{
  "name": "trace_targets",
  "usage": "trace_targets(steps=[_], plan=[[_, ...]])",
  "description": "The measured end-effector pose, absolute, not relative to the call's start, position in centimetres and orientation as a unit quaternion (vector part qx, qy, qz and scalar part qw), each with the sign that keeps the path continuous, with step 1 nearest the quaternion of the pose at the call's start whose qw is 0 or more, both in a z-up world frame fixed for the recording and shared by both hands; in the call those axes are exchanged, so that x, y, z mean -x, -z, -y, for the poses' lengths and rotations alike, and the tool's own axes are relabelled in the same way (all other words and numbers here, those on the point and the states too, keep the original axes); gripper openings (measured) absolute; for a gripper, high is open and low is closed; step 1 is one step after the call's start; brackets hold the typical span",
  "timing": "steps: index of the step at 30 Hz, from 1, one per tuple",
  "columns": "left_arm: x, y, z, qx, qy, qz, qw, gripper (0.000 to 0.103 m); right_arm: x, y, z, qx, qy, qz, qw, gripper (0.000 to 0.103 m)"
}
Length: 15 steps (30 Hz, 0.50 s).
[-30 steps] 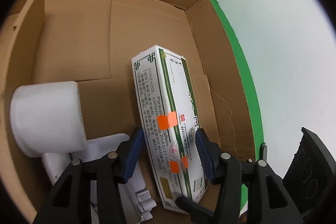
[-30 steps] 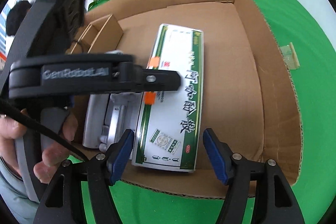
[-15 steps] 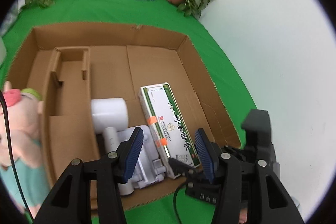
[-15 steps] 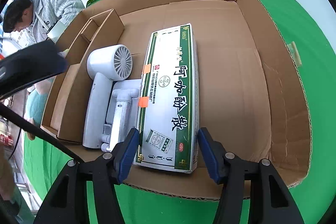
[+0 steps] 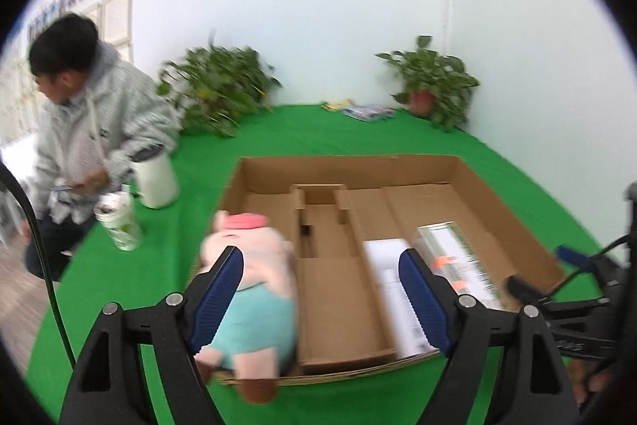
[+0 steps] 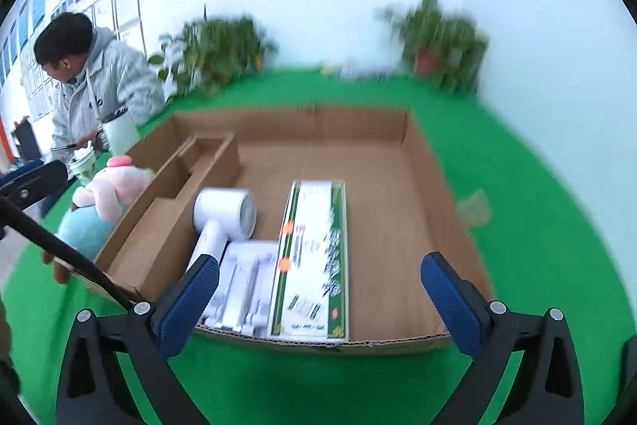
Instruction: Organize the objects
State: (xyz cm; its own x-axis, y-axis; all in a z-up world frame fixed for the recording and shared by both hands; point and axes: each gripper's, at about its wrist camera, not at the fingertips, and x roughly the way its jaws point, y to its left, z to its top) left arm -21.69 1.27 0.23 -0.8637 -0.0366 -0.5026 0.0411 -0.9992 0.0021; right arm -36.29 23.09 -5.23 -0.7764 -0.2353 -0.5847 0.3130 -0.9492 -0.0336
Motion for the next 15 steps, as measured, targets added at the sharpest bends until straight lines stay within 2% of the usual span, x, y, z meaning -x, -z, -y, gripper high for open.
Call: trace_targets(steps=[3, 8, 15], plan=[[21.2, 2.3, -0.2, -0.266, 0.963, 0.001, 0.046, 0.08, 34.7, 6.3, -22.5, -0.264, 0.952, -0.078, 0.13, 0.102], [21.7, 6.0, 0.3, -0.28, 0.958, -0.002, 0.065, 0.08, 34.6, 7.8, -22.2, -0.254, 0.957, -0.049, 0.132, 0.102], [22.2, 7.9, -1.4, -0.246, 0.964, 0.039, 0.092, 0.087, 35.4, 10.6, -22.3, -0.266, 0.955, -0.057, 0.119, 0.102]])
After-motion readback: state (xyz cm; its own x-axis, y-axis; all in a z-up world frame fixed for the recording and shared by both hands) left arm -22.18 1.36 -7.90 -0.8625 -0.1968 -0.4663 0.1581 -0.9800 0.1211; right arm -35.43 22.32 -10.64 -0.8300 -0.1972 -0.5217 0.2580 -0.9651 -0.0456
